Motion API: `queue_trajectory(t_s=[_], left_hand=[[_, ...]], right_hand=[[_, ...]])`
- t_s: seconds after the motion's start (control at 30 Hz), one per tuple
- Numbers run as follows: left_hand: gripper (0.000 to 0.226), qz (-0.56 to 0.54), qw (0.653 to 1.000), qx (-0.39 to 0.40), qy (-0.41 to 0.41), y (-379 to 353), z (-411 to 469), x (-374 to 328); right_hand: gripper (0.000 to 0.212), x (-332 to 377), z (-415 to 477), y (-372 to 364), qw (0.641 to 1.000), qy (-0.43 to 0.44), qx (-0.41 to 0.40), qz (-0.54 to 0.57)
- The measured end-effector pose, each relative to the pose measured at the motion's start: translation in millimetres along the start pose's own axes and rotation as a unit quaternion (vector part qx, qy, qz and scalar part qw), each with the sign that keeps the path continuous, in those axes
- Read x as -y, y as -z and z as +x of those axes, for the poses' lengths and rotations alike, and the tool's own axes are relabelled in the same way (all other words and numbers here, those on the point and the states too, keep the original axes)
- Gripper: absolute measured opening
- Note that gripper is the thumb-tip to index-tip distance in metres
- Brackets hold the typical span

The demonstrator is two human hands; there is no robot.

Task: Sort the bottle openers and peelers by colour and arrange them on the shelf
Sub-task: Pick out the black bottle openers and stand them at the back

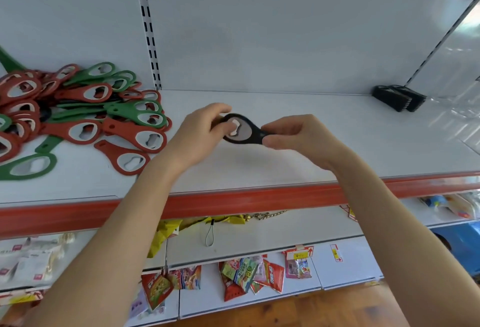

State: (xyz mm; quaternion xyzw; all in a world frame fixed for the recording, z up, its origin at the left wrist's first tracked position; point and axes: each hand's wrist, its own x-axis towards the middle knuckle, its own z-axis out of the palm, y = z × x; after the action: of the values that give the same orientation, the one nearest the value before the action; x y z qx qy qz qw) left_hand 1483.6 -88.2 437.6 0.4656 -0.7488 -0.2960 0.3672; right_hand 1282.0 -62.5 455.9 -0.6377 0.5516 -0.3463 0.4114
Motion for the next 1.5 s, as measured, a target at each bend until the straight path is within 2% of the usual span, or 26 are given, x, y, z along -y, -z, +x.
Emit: queue_trajectory(t_s=[0.07, 0.2, 0.27, 0.37, 0.47, 0.53, 0.57, 0.63, 0.7, 0.8, 1.0, 1.3, 1.37, 1.43, 1.5], left_hand=[[0.013, -0.109, 0.993, -0.031, 0.019, 3, 1, -7], [0.021, -0.291, 0.945, -0.081, 0.126, -8, 4, -19], [0.019, -0.325, 0.931, -0.090, 0.139, -14, 4, -21], [0.024, -0.326, 0.934, -0.089, 0.112, -16, 4, -20], [0.027, -0.318, 0.940, -0.074, 0.096, -17, 10, -17], [0.024, -0.307, 0.946, -0.052, 0.092, -21, 14, -17], [0.022, -0.300, 0.949, -0.040, 0.091, -25, 16, -18], [0.022, -0.299, 0.950, -0.020, 0.090, -32, 20, -22], [0.021, -0.304, 0.948, -0.003, 0.089, -40, 24, -29], [0.019, -0.306, 0.947, 0.015, 0.094, -52, 33, -39], [0.018, -0.326, 0.939, 0.042, 0.101, -89, 60, -63], [0.025, -0.270, 0.956, 0.054, 0.096, -179, 113, -103], [0.028, -0.207, 0.974, 0.047, 0.082, -198, 125, -103], [0.031, -0.098, 0.994, 0.042, 0.040, -213, 134, -101], [0.034, 0.019, 0.998, 0.053, -0.001, -227, 139, -99]], right_hand=[[0.013, 6, 0, 4, 0.997, -0.032, 0.015, 0.062], [0.007, 9, 1, -1, 0.986, -0.085, 0.022, 0.144], [0.007, 10, 0, -3, 0.981, -0.100, 0.014, 0.163], [0.010, 12, -5, -3, 0.981, -0.105, 0.007, 0.165], [0.011, 14, -13, -4, 0.992, -0.082, -0.036, 0.087], [0.013, 17, -20, -6, 0.992, -0.039, -0.112, -0.036], [0.014, 19, -24, -7, 0.985, -0.009, -0.136, -0.111], [0.019, 20, -30, -11, 0.960, 0.028, -0.131, -0.245], [0.025, 17, -34, -12, 0.939, 0.021, -0.128, -0.320], [0.032, 10, -36, -7, 0.929, 0.003, -0.156, -0.335], [0.027, -9, -37, 33, 0.920, -0.001, -0.208, -0.333], [0.017, -57, -30, 138, 0.919, -0.045, -0.208, -0.332], [0.018, -71, -26, 160, 0.918, -0.066, -0.208, -0.331], [0.021, -86, -21, 182, 0.918, -0.084, -0.216, -0.321], [0.022, -99, -14, 204, 0.914, -0.105, -0.225, -0.321]])
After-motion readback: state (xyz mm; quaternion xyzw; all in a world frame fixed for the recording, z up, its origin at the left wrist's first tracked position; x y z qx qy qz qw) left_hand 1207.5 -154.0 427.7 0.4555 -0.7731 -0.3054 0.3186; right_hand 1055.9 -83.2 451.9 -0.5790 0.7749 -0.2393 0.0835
